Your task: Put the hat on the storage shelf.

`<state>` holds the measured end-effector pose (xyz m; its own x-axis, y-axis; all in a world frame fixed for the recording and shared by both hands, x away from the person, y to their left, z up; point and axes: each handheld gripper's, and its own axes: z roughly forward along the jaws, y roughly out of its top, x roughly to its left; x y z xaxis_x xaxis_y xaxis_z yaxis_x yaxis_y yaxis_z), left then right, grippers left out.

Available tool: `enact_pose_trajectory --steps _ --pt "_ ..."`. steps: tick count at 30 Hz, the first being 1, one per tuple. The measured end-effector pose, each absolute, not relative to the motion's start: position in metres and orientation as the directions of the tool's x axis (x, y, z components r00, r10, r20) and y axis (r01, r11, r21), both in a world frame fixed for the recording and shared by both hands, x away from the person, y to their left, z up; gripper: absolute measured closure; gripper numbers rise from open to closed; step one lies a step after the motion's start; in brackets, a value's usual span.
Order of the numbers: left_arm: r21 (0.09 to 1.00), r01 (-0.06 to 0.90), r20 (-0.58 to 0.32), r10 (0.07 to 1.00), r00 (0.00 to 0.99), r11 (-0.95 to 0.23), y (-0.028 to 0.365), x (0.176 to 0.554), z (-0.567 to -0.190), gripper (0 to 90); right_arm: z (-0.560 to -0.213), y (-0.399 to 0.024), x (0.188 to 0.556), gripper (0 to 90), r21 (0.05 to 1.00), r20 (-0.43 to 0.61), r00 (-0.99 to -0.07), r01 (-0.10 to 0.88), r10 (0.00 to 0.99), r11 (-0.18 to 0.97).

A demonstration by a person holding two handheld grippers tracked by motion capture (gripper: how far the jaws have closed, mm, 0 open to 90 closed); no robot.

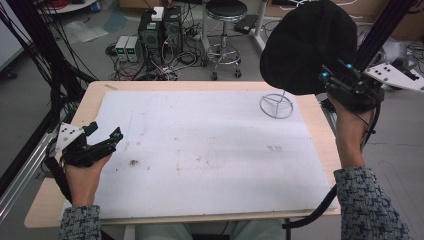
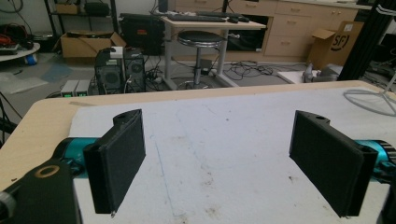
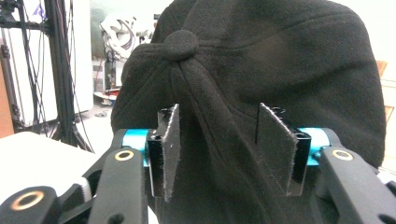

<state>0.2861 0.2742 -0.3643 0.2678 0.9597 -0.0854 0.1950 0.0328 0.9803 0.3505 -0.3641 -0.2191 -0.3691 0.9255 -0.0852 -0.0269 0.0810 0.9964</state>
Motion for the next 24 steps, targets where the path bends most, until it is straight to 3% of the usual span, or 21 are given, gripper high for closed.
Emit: enact_pose_trajectory --steps 14,24 --pt "0.980 0.195 -0.082 0.956 0.281 0.027 0.269 0.290 -0.365 18.4 -0.238 -0.360 0.314 30.4 0.996 -0.092 -0.446 -0.023 0.890 0.091" --pt "0.980 0.197 -0.078 0.954 0.289 0.020 0.266 0.289 -0.367 18.5 -0.294 -0.344 0.271 19.5 0.992 -0.099 -0.533 0.014 0.840 0.126"
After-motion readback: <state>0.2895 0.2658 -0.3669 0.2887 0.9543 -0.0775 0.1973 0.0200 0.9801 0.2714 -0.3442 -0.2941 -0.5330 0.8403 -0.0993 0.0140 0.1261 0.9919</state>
